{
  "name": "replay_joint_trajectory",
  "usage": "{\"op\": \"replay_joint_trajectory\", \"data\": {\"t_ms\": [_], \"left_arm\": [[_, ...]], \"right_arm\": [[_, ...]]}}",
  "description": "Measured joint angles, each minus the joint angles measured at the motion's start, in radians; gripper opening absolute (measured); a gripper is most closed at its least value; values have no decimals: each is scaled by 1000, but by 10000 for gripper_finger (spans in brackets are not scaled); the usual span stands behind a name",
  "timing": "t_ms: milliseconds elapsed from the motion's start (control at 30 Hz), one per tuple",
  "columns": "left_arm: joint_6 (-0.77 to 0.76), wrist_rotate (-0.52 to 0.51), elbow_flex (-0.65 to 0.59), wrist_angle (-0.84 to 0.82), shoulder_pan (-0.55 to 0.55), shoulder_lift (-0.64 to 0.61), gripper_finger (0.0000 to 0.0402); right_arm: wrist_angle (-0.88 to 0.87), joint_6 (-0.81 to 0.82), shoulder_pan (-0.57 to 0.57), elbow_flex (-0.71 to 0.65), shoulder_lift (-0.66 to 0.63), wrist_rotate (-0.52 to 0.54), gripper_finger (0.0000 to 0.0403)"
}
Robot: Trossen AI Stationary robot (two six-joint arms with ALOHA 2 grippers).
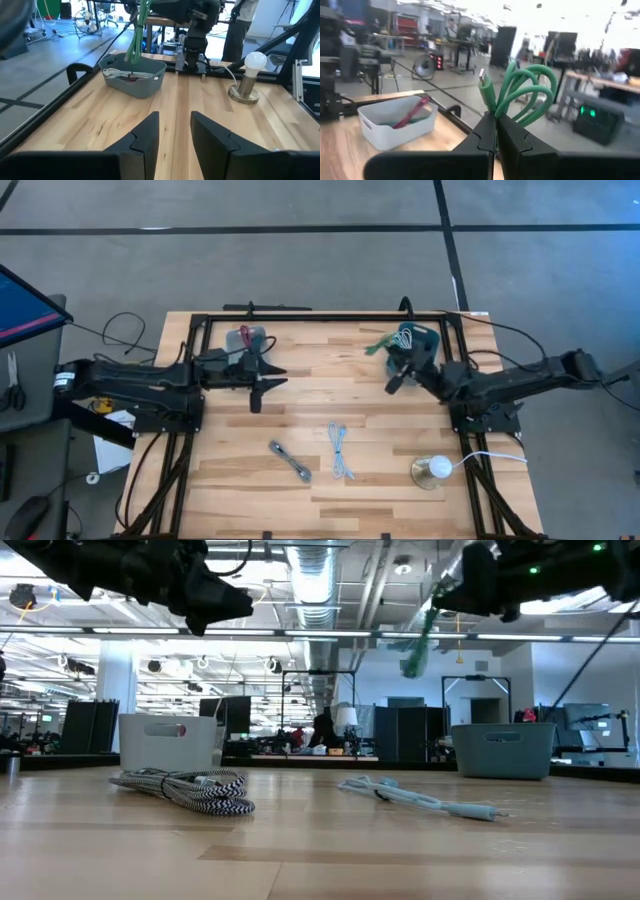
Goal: Pick & Place USB Port
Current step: Put the green USB cable into the blue bin
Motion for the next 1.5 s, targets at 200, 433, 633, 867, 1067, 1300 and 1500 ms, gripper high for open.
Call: {"op": "replay_joint_trajectory", "data": {"t_ms": [200, 433, 633, 867, 1067, 1300, 1500], "left_arm": [[-6, 0, 0, -21, 0, -45, 112], [-23, 0, 0, -41, 0, -48, 112], [-23, 0, 0, -39, 0, -48, 112], [-23, 0, 0, -39, 0, -48, 112], [-23, 0, 0, -39, 0, -47, 112], [-27, 0, 0, -39, 0, -47, 112], [-27, 0, 0, -39, 0, -47, 112]], "right_arm": [[-347, 177, -3, -8, -188, 180, 0], [-697, 471, -49, -8, -325, 200, 0], [-860, 619, -98, -8, -349, 173, 0], [-956, 708, -195, -8, -347, 71, 0], [-1033, 760, -276, -8, -347, -44, 0], [-1053, 781, -344, -8, -347, -166, 0], [-1080, 804, -370, -8, -347, -169, 28]]}}
